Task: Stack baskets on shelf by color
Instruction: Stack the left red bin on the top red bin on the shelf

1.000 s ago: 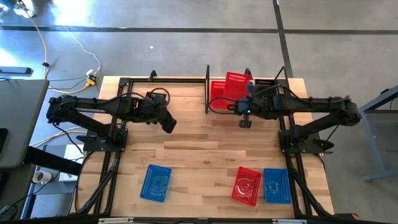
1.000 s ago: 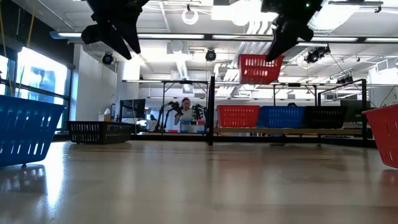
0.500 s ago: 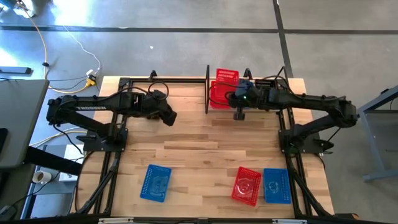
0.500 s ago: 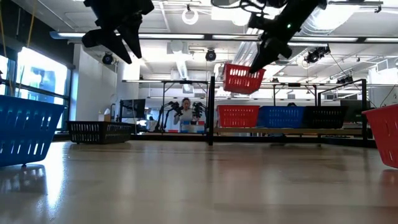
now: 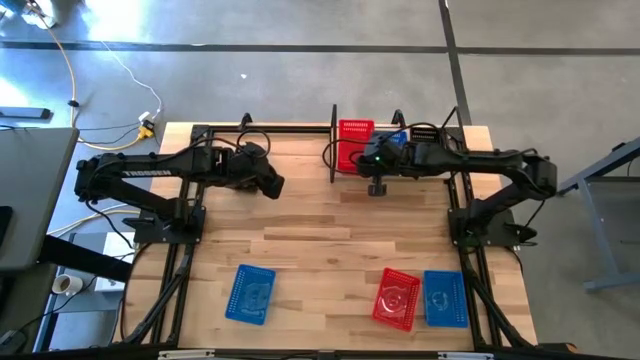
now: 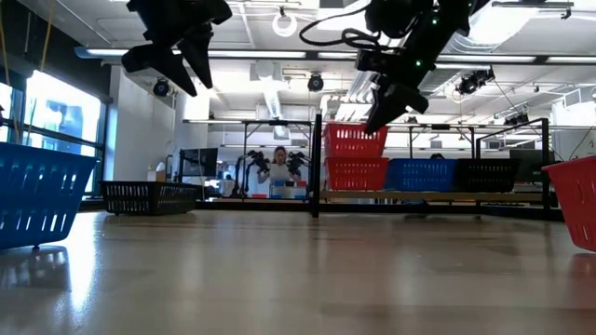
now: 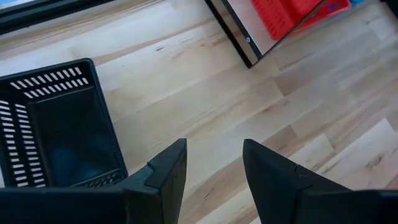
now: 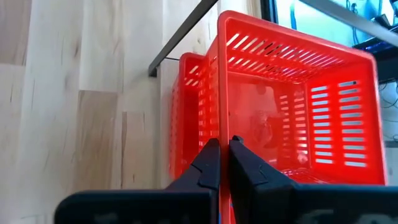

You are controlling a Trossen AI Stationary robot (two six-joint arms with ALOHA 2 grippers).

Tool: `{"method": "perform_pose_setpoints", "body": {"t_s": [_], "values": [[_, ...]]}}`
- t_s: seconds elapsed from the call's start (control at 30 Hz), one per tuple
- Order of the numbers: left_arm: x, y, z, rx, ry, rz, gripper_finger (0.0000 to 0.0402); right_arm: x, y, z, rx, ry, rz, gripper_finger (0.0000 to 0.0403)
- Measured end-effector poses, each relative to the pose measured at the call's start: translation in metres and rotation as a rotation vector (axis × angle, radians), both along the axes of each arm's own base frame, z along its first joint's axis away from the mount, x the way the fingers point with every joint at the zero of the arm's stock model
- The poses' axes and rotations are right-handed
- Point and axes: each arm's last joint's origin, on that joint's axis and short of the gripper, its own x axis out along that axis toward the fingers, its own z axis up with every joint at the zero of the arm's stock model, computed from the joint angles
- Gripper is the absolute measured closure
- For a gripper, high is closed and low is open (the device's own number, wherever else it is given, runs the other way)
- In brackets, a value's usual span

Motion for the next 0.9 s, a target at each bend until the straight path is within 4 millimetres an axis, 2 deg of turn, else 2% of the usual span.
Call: {"method": "perform_pose_setpoints", "body": {"t_s": [0.3, 0.57, 0.9], "values": [[0.0, 0.0, 0.0, 0.001, 0.0, 0.001, 0.0255, 0.006, -0.009, -0.017, 0.035, 0.05, -0.023, 0.0403], [0.0, 0.0, 0.0, 0.002, 0.001, 0.001, 0.0255, 0.004, -0.015, -0.018, 0.055, 0.05, -0.02, 0.0399], [0.0, 0.0, 0.0, -0.016, -0.003, -0.009, 0.0255, 0.004, -0.016, -0.018, 0.054, 0.05, -0.023, 0.0333]]}}
